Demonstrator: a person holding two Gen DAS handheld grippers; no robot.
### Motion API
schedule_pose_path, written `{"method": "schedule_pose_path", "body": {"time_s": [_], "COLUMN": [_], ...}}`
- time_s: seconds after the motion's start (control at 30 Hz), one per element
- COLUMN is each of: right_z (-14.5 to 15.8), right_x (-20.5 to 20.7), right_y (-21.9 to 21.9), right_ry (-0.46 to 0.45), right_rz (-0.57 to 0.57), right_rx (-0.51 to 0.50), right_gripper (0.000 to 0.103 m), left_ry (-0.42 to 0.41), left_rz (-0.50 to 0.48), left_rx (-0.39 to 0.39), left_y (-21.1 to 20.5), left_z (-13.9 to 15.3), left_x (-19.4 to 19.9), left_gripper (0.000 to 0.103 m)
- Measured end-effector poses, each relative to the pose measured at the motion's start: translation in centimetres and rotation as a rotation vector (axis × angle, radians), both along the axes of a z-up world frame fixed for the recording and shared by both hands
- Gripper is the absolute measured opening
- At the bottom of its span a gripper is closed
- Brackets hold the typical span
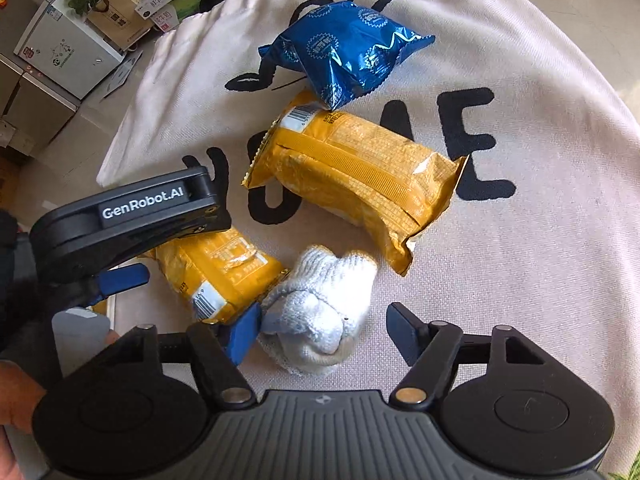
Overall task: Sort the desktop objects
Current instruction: 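Move both tools back to the pile and lower the right tool onto a white glove, then grasp a yellow packet with the left tool while the right tool grasps a white glove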
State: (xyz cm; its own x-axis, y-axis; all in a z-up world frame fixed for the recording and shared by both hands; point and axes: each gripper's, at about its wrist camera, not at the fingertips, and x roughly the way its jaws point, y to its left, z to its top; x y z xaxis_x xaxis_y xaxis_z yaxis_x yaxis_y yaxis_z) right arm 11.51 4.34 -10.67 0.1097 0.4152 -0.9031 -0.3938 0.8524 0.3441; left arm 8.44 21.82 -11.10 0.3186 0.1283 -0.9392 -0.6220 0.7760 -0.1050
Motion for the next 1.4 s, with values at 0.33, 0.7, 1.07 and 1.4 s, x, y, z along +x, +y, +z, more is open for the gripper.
{"method": "schedule_pose_path", "body": {"time_s": [0.33, 0.7, 1.07, 1.4], "right_z": [2.2, 1.6, 1.0, 0.3], "right_x": [0.5, 1.8, 1.3, 0.6], "right_y": [-1.1, -3.5, -2.4, -1.1], "right_ry": [-0.063, -0.010, -0.010, -0.048], "right_rz": [0.062, 0.008, 0.029, 0.072], "right_rx": [-0.037, -0.058, -0.053, -0.097], "right_gripper": [0.050, 0.070, 0.075, 0.075], "left_ry": [0.025, 0.013, 0.062, 0.068], "left_rz": [-0.063, -0.166, -0.228, -0.235], "left_rx": [0.022, 0.004, 0.083, 0.104], "left_y": [-1.1, -2.1, -2.9, -3.0], "left_z": [-1.2, -1.2, -2.0, -2.5], "left_x": [-1.3, -2.4, -1.2, -0.6], "left_gripper": [0.102, 0.102, 0.102, 0.103]}}
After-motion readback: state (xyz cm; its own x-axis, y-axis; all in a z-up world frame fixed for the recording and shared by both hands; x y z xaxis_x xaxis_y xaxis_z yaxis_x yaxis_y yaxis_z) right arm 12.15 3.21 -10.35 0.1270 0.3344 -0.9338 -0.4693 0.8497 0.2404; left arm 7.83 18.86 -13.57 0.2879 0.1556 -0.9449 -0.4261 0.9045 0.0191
